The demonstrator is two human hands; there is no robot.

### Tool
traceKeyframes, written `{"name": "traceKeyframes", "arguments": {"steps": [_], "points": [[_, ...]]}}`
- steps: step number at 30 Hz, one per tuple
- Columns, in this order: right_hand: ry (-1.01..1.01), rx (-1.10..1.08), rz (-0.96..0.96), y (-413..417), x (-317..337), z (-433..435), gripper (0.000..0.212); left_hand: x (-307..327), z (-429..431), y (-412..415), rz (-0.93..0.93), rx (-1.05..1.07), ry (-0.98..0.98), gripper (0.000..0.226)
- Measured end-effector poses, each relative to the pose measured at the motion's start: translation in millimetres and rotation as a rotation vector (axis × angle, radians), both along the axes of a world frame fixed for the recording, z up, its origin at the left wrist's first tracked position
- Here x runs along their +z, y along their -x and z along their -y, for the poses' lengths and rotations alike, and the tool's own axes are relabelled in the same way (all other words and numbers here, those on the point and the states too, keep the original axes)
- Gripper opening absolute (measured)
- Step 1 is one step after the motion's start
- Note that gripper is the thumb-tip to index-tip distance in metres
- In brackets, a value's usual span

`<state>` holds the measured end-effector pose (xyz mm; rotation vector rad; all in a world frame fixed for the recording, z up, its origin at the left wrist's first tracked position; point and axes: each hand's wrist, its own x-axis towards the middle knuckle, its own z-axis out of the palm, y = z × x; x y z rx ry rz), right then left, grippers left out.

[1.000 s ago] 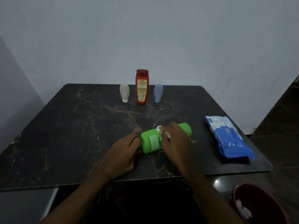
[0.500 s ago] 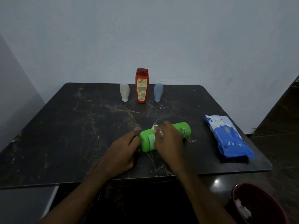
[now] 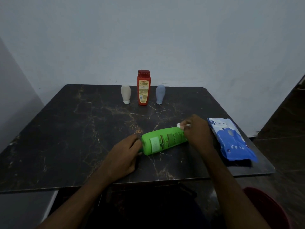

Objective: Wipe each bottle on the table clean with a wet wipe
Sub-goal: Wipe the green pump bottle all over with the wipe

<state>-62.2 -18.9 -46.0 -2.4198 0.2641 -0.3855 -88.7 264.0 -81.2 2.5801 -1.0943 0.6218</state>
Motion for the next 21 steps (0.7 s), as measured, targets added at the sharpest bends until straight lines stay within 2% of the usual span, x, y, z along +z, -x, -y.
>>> {"name": "traceKeyframes", "arguments": {"steps": [5,9,17,21], "points": [[-0.124,0.188,0.059,22,3,-65,0.011,3,1,1,-0.013,0.000,0.000,0.036],[-0.089,0.274,0.077,24,-3,-85,0.019,5,1,3,-0.011,-0.005,0.009,0.042],[-0.003,0.047,0.073,-6,-1,-6,0.011,2,0,0,-0.011,-0.018,0.012,0.032],[0.013,0.077,0.023,-9,-2,-17,0.011,1,0,0,0.007,-0.014,0.014,0.031]]}}
